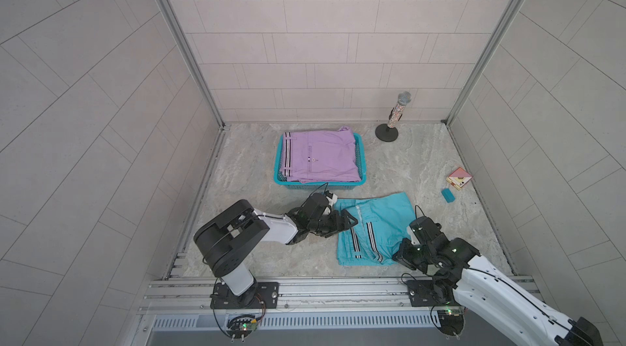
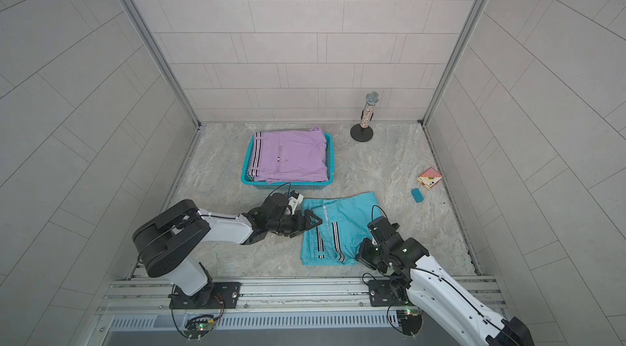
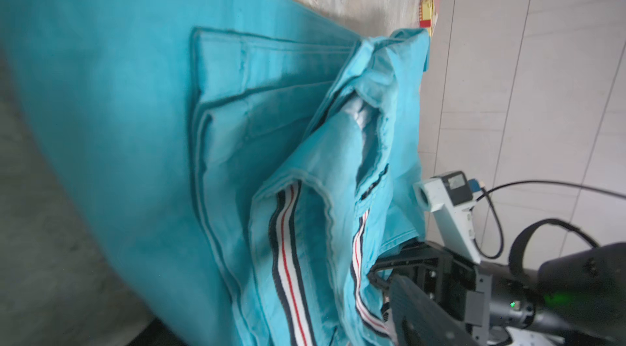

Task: Put the folded long pants in the basket
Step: Pick up the long pant at the center of the board.

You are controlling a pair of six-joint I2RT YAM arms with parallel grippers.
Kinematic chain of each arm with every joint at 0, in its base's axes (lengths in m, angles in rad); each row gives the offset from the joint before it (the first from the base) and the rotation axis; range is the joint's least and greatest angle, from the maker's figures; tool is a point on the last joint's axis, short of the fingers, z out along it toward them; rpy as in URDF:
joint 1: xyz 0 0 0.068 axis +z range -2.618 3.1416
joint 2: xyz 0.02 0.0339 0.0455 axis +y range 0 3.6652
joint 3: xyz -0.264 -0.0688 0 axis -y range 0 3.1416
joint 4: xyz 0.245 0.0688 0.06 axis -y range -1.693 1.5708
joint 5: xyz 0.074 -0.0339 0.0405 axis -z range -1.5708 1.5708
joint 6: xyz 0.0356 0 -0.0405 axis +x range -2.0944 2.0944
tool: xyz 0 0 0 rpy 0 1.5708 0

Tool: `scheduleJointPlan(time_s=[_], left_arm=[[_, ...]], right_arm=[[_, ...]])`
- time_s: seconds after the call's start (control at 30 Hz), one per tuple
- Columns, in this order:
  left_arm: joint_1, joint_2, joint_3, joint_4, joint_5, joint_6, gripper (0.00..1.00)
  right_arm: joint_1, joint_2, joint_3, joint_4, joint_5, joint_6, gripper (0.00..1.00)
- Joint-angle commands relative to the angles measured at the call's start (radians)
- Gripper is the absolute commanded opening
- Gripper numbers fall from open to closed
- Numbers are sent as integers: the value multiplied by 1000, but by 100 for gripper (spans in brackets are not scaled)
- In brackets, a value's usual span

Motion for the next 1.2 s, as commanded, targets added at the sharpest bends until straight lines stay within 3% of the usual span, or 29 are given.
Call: scheduleJointPlan(time_s=[0.0, 0.1, 0.17, 0.3, 0.6, 0.83, 1.07, 1.17], left_arm=[[-6, 71, -32, -134, -25, -5, 54], [-6, 84, -44, -122, -22, -8, 14], [1, 74, -54, -133, -28, -3, 0], [36, 1, -80, -197, -39, 20, 0], [158, -264, -39, -647, -46, 212, 0], [201, -347, -15, -809, -36, 283, 0], [272, -351, -16, -846, 9, 308, 0], [282, -340, -5, -854, 14, 320, 0]], right_arm=[[21, -12, -19, 34, -47, -23, 38], [24, -72, 31, 24, -49, -62, 54], [23, -104, 77, 5, -52, -107, 58], [23, -112, 188, -89, -44, -211, 63], [20, -63, 320, -133, 15, -328, 71], [16, 195, 269, 111, 52, -385, 73], [13, 485, 296, 295, 173, -470, 74], [15, 589, 311, 351, 145, -486, 73]])
